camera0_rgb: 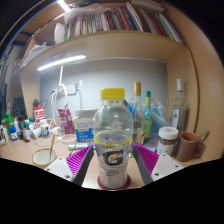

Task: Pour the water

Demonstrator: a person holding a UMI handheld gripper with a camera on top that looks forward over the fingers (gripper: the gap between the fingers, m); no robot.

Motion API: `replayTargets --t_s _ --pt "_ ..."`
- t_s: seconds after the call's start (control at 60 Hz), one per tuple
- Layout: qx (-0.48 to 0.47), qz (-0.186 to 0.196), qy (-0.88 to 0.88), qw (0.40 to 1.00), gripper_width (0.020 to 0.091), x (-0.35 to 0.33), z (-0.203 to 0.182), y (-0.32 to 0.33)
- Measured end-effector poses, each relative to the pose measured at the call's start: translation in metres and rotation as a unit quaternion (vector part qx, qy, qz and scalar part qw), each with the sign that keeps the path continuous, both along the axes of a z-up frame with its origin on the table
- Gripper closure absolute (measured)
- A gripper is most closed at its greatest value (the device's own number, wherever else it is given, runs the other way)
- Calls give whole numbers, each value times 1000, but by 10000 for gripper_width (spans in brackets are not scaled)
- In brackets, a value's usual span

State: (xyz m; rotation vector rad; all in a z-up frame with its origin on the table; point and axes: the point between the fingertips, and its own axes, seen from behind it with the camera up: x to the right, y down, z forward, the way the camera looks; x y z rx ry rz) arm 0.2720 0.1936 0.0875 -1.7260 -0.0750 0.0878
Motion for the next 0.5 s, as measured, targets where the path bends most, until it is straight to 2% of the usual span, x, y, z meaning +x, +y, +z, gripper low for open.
replayTargets --t_s 0.183,0.317,0.5 --pt "24 7 -44 999 249 -4 22 -58" --pt "55 16 -51 997 251 -13 43 -128" --pt "82 5 -65 995 256 -27 58 -230"
